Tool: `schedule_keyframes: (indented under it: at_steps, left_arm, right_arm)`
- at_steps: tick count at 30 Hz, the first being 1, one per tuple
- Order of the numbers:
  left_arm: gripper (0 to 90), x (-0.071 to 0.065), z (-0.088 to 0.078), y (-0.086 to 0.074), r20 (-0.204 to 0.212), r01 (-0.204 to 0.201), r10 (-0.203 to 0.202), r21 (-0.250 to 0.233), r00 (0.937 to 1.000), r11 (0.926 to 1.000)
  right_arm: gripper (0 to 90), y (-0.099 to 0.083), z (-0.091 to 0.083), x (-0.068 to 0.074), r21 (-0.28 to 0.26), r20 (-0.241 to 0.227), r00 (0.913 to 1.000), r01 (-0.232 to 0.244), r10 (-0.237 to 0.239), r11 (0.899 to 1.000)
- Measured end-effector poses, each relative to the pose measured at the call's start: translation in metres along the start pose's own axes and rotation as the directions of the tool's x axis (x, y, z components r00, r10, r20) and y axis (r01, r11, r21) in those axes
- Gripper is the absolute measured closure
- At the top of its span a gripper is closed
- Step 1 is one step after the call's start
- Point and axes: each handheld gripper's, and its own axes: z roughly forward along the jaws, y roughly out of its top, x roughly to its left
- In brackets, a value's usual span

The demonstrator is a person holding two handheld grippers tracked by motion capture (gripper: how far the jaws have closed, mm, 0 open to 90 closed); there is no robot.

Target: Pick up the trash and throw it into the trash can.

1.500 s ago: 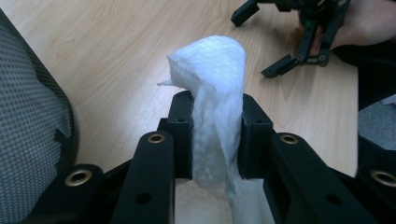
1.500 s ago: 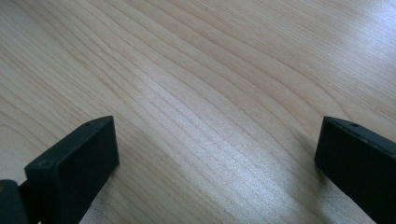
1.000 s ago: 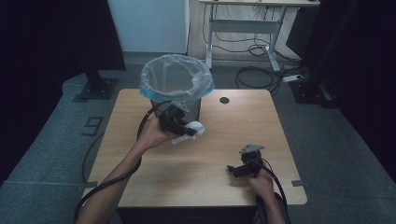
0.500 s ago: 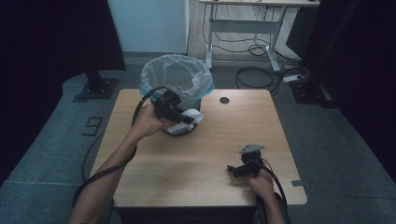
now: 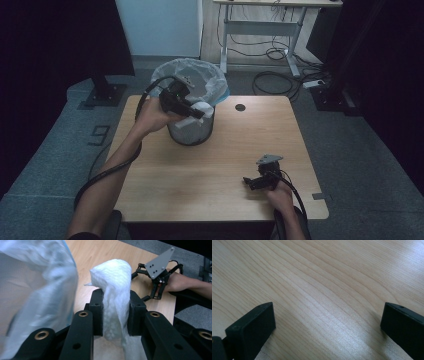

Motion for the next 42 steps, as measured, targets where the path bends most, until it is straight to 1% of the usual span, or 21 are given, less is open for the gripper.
schedule_keyframes:
  at_steps: [2, 3, 8, 9, 13, 15, 16, 19, 25, 27, 28, 29, 33, 35, 36, 37, 38, 39, 40, 41, 42]
  left_arm:
    - [70.6, 0.002, -0.007, 0.006, -0.016, -0.001, 0.001, 0.0, 0.9999, 1.0]
    - [70.6, 0.002, -0.007, 0.006, -0.016, -0.001, 0.001, 0.0, 0.9999, 1.0]
    - [70.6, 0.008, -0.019, 0.015, -0.047, 0.01, -0.01, 0.008, 0.9988, 0.9999]
    - [70.7, 0.01, -0.024, 0.019, -0.06, 0.013, -0.013, 0.008, 0.9981, 0.9999]
    - [70.7, 0.015, -0.03, 0.023, -0.076, 0.018, -0.018, 0.004, 0.997, 0.9998]
    - [70.7, 0.021, -0.035, 0.026, -0.095, 0.027, -0.027, 0.003, 0.9951, 0.9996]
    - [70.7, 0.021, -0.035, 0.026, -0.095, 0.027, -0.027, 0.003, 0.9951, 0.9996]
    - [70.7, 0.026, -0.04, 0.029, -0.109, 0.038, -0.037, 0.0, 0.9933, 0.9993]
    - [70.8, 0.039, -0.046, 0.033, -0.139, 0.06, -0.06, -0.01, 0.9885, 0.9982]
    - [70.8, 0.043, -0.047, 0.034, -0.152, 0.068, -0.069, -0.009, 0.986, 0.9976]
    - [70.8, 0.047, -0.047, 0.035, -0.167, 0.074, -0.074, -0.006, 0.9832, 0.9972]
    - [70.8, 0.047, -0.047, 0.035, -0.167, 0.074, -0.074, -0.006, 0.9832, 0.9972]
    - [70.8, 0.056, -0.048, 0.036, -0.188, 0.088, -0.089, -0.012, 0.9781, 0.996]
    - [70.8, 0.06, -0.047, 0.037, -0.206, 0.097, -0.099, -0.016, 0.9736, 0.9951]
    - [70.8, 0.065, -0.046, 0.037, -0.222, 0.107, -0.109, -0.02, 0.969, 0.994]
    - [70.8, 0.067, -0.045, 0.038, -0.23, 0.112, -0.115, -0.024, 0.9664, 0.9934]
    - [70.8, 0.067, -0.045, 0.038, -0.23, 0.112, -0.115, -0.024, 0.9664, 0.9934]
    - [70.8, 0.069, -0.044, 0.038, -0.24, 0.115, -0.117, -0.024, 0.9638, 0.9931]
    - [70.8, 0.073, -0.042, 0.039, -0.257, 0.121, -0.125, -0.03, 0.9584, 0.9922]
    - [70.8, 0.074, -0.041, 0.039, -0.264, 0.124, -0.127, -0.029, 0.9561, 0.9919]
    - [70.8, 0.074, -0.041, 0.039, -0.264, 0.124, -0.127, -0.029, 0.9561, 0.9919]
  right_arm:
    - [0.0, 0.0, 0.0, 0.0, 0.0, 0.0, 1.0, 0.0, 0.0, 1.0]
    - [0.0, 0.0, 0.0, 0.0, 0.0, 0.0, 1.0, 0.0, 0.0, 1.0]
    - [0.0, 0.0, 0.0, 0.0, 0.0, 0.0, 1.0, 0.0, 0.0, 1.0]
    - [0.0, 0.0, 0.0, 0.0, 0.0, 0.0, 1.0, 0.0, 0.0, 1.0]
    - [0.0, 0.0, 0.0, 0.0, 0.0, 0.0, 1.0, 0.0, 0.0, 1.0]
    - [0.0, 0.0, 0.0, 0.0, 0.0, 0.0, 1.0, 0.0, 0.0, 1.0]
    - [0.0, 0.0, 0.0, 0.0, 0.0, 0.0, 1.0, 0.0, 0.0, 1.0]
    - [0.0, 0.0, 0.0, 0.0, 0.0, 0.0, 1.0, -0.001, 0.001, 1.0]
    - [0.0, 0.0, 0.0, 0.0, 0.0, 0.0, 1.0, 0.0, 0.0, 1.0]
    - [0.0, 0.0, 0.0, 0.0, 0.0, 0.0, 1.0, -0.001, 0.001, 1.0]
    - [0.0, 0.0, 0.0, 0.0, 0.0, 0.0, 1.0, -0.001, 0.001, 1.0]
    - [0.0, 0.0, 0.0, 0.0, 0.0, 0.0, 1.0, -0.001, 0.001, 1.0]
    - [0.0, 0.0, 0.0, 0.0, 0.0, 0.0, 1.0, 0.0, 0.0, 1.0]
    - [0.0, 0.0, 0.0, 0.0, 0.0, 0.0, 1.0, 0.0, 0.0, 1.0]
    - [0.0, 0.0, 0.0, 0.0, 0.0, 0.0, 1.0, 0.0, 0.0, 1.0]
    - [0.0, 0.0, 0.0, 0.0, 0.0, 0.0, 1.0, 0.0, 0.0, 1.0]
    - [0.0, 0.0, 0.0, 0.0, 0.0, 0.0, 1.0, 0.0, 0.0, 1.0]
    - [0.0, 0.0, 0.0, 0.0, 0.0, 0.0, 1.0, 0.0, 0.0, 1.0]
    - [0.0, 0.0, 0.0, 0.0, 0.0, 0.0, 1.0, 0.0, 0.0, 1.0]
    - [0.0, 0.0, 0.0, 0.0, 0.0, 0.0, 1.0, 0.0, 0.0, 1.0]
    - [0.0, 0.0, 0.0, 0.0, 0.0, 0.0, 1.0, 0.0, 0.0, 1.0]
